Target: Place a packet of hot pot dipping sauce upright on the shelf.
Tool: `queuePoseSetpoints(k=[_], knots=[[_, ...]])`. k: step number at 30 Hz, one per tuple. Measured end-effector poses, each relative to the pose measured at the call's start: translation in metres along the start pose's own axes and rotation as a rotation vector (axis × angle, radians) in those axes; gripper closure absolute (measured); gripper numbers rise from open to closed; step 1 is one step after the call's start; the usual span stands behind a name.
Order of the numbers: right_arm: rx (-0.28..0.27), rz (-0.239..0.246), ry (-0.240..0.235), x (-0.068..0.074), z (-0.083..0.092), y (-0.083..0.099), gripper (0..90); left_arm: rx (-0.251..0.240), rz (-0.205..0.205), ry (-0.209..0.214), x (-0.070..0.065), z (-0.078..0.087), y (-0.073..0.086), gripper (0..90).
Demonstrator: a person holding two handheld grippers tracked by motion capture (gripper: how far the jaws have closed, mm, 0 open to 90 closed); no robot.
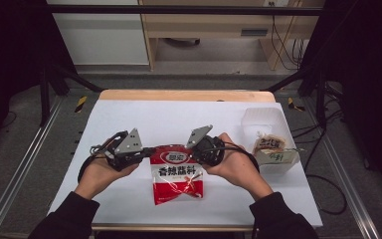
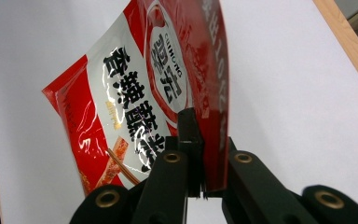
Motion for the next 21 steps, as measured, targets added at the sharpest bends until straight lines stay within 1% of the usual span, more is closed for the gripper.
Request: queuePoseSetpoints(k=[1,2,3,4,5,7,8,9,10,12,13,15,17,18,19,20,21], knots=[[0.007,0.009,0.003,0.000,0.001,-0.001,89.5,-0.010,0.011,0.000,0.001,0.001,0.000,88.2],[0.007,0.010,0.002,0.001,0.002,-0.002,89.6,-0.028,0.031,-0.008,0.002,0.003,0.001,84.4],[0.001,0.013,0.001,0.000,0.004,-0.003,89.6,-0.044,0.057,-0.013,0.003,0.005,0.002,78.0],[-0.004,0.013,0.001,0.001,0.006,-0.005,89.7,-0.059,0.086,-0.011,0.004,0.006,0.003,69.0],[-0.010,0.014,0.000,0.001,0.009,-0.006,89.7,-0.066,0.111,-0.019,0.005,0.008,0.005,60.2],[-0.020,0.016,0.009,0.000,0.014,-0.010,89.7,-0.091,0.172,-0.052,0.006,0.010,0.011,45.1],[-0.026,0.016,0.012,-0.001,0.017,-0.011,89.8,-0.105,0.200,-0.066,0.005,0.011,0.015,38.6],[-0.030,0.015,0.017,-0.001,0.020,-0.012,89.8,-0.121,0.220,-0.072,0.003,0.012,0.019,34.0],[-0.033,0.018,0.023,-0.002,0.022,-0.013,89.8,-0.133,0.238,-0.078,0.001,0.012,0.024,31.5],[-0.038,0.016,0.030,-0.005,0.027,-0.013,89.8,-0.130,0.252,-0.097,-0.004,0.012,0.036,26.8],[-0.041,0.006,0.033,-0.006,0.029,-0.013,89.8,-0.113,0.259,-0.116,-0.005,0.011,0.045,25.7],[-0.046,0.006,0.043,-0.008,0.034,-0.014,89.8,-0.091,0.269,-0.130,-0.007,0.009,0.058,23.0],[-0.052,-0.003,0.051,-0.009,0.039,-0.015,89.8,-0.077,0.300,-0.136,-0.006,0.006,0.073,20.8],[-0.052,0.001,0.056,-0.009,0.042,-0.015,89.8,-0.067,0.317,-0.139,-0.005,0.003,0.080,19.4],[-0.051,-0.002,0.058,-0.009,0.044,-0.016,89.9,-0.049,0.326,-0.142,-0.004,0.001,0.087,18.7],[-0.051,-0.002,0.058,-0.009,0.044,-0.016,89.9,-0.049,0.326,-0.142,-0.004,0.001,0.087,17.8],[-0.045,-0.002,0.063,-0.009,0.049,-0.018,89.9,-0.009,0.330,-0.161,-0.001,-0.001,0.097,16.5]])
Point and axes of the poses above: each handheld gripper's, and its own axes: z roughly backward along the jaws, y roughly out of its underside, x roughly to its left, the point moved 6 cm from there along -z, roughly forward along the jaws, and after that the axes turned 1 degree about -y, right-handed, at the moved point
